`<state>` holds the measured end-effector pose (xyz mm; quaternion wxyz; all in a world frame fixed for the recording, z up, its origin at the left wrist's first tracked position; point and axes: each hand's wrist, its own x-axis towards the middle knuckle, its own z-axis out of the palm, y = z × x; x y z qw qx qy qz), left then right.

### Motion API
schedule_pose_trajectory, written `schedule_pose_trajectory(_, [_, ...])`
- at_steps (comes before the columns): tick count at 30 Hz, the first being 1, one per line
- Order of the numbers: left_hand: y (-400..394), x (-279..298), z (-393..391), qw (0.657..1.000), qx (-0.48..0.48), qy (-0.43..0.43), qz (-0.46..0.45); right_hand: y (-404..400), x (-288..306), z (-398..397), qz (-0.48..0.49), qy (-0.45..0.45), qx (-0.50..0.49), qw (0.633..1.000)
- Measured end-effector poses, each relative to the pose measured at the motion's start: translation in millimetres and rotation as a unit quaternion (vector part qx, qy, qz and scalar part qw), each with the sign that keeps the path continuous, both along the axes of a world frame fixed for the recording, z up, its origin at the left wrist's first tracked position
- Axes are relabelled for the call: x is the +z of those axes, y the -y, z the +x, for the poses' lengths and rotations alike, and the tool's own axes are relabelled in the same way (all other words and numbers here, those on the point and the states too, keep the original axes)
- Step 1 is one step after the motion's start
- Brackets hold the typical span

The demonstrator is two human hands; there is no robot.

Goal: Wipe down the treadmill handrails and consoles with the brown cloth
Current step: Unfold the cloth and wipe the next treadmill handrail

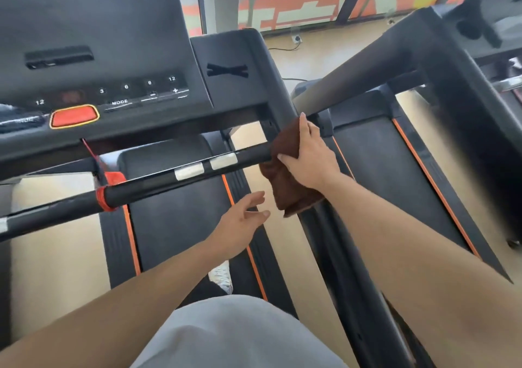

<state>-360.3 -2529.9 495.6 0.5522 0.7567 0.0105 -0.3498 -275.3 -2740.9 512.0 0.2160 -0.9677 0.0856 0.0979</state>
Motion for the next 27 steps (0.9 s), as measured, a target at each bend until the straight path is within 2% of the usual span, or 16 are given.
schedule_pose_trajectory(5, [0,-1,-13,1.000,-0.020,-0.001,0.009,21,8,-2,0.247,-0.057,-0.073,0.964])
schedule_pose_trajectory(7, [9,4,-21,1.000,-0.023,0.003,0.003,25,8,-19,0.343,-0.059,-0.135,0.928])
schedule_pose_trajectory(9, [24,10,-33,1.000,-0.023,0.009,-0.009,34,8,-47,0.426,-0.088,-0.213,0.875])
schedule_pose_trajectory(11, [41,16,-50,0.999,-0.027,0.021,-0.029,45,7,-88,0.443,-0.122,-0.280,0.843])
schedule_pose_trajectory(13, [60,18,-73,0.998,-0.033,0.019,-0.046,56,5,-134,0.439,-0.138,-0.312,0.831])
schedule_pose_trajectory(17, [98,20,-132,0.998,-0.017,-0.024,-0.062,76,6,-225,0.461,-0.168,-0.271,0.828])
schedule_pose_trajectory(20, [120,10,-184,0.997,-0.010,-0.054,-0.046,85,1,-282,0.436,-0.152,-0.215,0.860])
schedule_pose_trajectory(23, [133,-6,-236,0.993,0.011,-0.105,-0.051,88,-5,-327,0.376,-0.116,-0.184,0.901])
schedule_pose_trajectory(27, [143,-25,-284,0.985,0.037,-0.156,-0.059,82,-12,-382,0.360,-0.019,-0.198,0.912])
